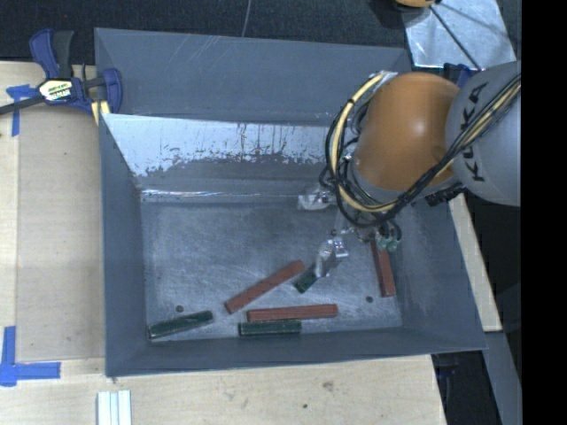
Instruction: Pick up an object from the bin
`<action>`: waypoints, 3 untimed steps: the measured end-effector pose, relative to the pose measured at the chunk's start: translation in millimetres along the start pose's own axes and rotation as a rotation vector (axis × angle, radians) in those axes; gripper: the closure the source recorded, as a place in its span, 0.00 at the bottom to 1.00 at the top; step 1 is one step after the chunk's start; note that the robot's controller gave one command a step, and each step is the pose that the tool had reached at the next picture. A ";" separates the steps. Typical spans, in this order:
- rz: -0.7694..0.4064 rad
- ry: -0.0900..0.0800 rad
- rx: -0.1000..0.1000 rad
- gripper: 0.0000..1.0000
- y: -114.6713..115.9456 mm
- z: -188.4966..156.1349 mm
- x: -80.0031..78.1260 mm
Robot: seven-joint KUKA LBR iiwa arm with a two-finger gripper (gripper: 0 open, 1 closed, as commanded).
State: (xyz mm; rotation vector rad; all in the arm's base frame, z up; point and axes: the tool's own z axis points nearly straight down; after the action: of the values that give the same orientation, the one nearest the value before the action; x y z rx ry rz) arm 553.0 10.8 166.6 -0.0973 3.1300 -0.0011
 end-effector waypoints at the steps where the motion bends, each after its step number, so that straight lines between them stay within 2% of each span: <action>1: -0.223 0.018 -0.003 1.00 -15.6 84.6 -2.4; 2: -0.223 0.018 -0.003 1.00 -15.5 84.5 -2.5; 3: -0.251 0.012 -0.003 1.00 -16.1 48.0 -10.1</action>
Offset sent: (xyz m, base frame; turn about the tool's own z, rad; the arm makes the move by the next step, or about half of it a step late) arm 0.0000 0.0000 0.0000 0.0000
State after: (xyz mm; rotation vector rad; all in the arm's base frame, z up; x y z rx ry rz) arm 564.6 -4.7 118.7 -0.4899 3.1052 0.0016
